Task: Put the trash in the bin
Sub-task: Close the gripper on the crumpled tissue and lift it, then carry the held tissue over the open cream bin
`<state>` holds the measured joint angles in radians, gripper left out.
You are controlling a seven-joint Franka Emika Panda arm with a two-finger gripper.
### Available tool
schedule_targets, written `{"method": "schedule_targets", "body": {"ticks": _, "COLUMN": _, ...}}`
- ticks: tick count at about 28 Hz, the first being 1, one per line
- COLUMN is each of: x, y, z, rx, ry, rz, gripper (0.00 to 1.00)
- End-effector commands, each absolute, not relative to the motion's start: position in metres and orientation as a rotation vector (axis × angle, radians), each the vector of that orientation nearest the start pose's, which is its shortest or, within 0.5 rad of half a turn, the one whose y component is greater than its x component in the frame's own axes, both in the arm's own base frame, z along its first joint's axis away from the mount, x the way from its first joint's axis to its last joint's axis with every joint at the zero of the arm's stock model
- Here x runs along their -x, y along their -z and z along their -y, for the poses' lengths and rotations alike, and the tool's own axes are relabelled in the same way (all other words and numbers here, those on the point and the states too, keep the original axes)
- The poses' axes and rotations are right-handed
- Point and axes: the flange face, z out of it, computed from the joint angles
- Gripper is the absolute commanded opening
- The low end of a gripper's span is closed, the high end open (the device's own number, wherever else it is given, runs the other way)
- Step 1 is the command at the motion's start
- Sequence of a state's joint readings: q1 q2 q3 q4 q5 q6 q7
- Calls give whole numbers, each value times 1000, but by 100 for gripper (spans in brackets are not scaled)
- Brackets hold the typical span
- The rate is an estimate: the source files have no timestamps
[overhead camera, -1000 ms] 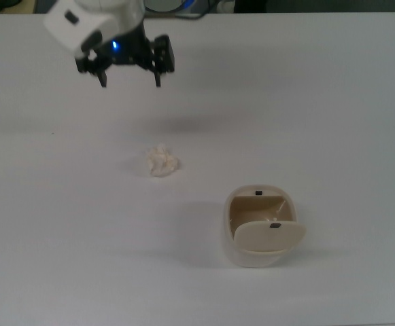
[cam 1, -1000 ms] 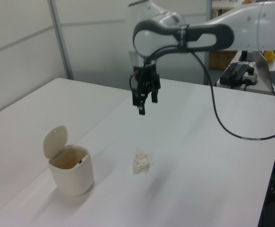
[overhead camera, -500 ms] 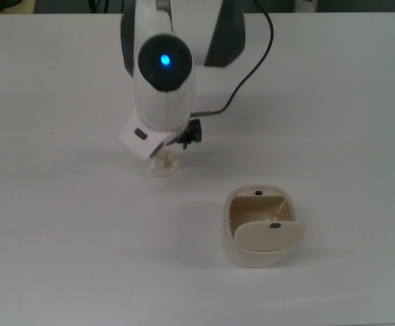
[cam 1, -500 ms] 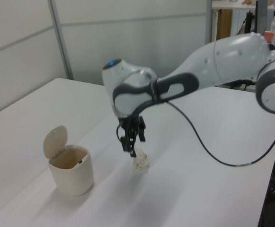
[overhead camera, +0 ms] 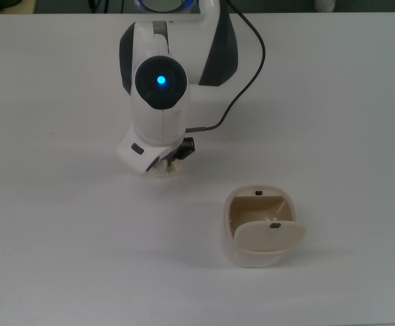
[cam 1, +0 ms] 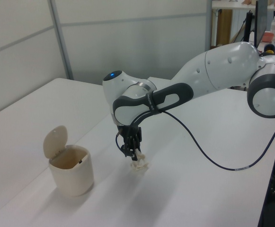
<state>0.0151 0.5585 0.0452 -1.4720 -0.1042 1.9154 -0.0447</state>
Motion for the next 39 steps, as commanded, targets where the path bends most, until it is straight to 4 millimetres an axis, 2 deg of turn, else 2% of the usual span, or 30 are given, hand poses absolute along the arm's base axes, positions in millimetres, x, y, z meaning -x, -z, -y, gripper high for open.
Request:
{"method": "schedule_targets", "body": {"ticks": 1, "x": -695, "y": -339, "z": -22, "rx": 3204, "ry": -162, "rz": 335, "gripper": 0}}
{"method": "schedule_targets", "body": {"ticks": 7, "x": -695, "y": -345, "z": -19, "rx": 3204, "ry": -152, "rz": 360, "gripper": 0}}
{"method": "schedule_targets", "body": {"ticks": 15, "x": -696, "y": -378, "z": -21, "rx": 3209, "ry": -70, "rz": 359, "gripper": 0}}
{"method": "schedule_targets", "body": {"ticks": 20, "x": -696, "y": -386, "z": -30, "rx": 3203, "ry": -44, "rz": 375, "gripper": 0}}
{"method": "schedule_targets", "body": {"ticks": 24, "x": -702, "y": -434, "z": -39, "rx": 3198, "ry": 145, "rz": 390, "gripper": 0}}
{"method": "schedule_targets", "body": {"ticks": 25, "x": -701, "y": -442, "z": -43, "rx": 3192, "ry": 175, "rz": 397, "gripper": 0}}
{"method": "schedule_targets", "body": {"ticks": 26, "x": -697, "y": -462, "z": -59, "rx": 3174, "ry": 227, "rz": 432, "gripper": 0}}
{"method": "schedule_targets", "body": {"ticks": 32, "x": -693, "y": -507, "z": -104, "rx": 3099, "ry": 460, "rz": 519, "gripper": 0}}
{"method": "schedule_targets", "body": {"ticks": 37, "x": -701, "y": -514, "z": -132, "rx": 3021, "ry": 676, "rz": 564, "gripper": 0}}
{"method": "schedule_targets", "body": {"ticks": 38, "x": -707, "y": -515, "z": -139, "rx": 2980, "ry": 791, "rz": 572, "gripper": 0}}
{"method": "schedule_targets", "body": {"ticks": 39, "x": -709, "y": -511, "z": -147, "rx": 2958, "ry": 834, "rz": 582, "gripper": 0}}
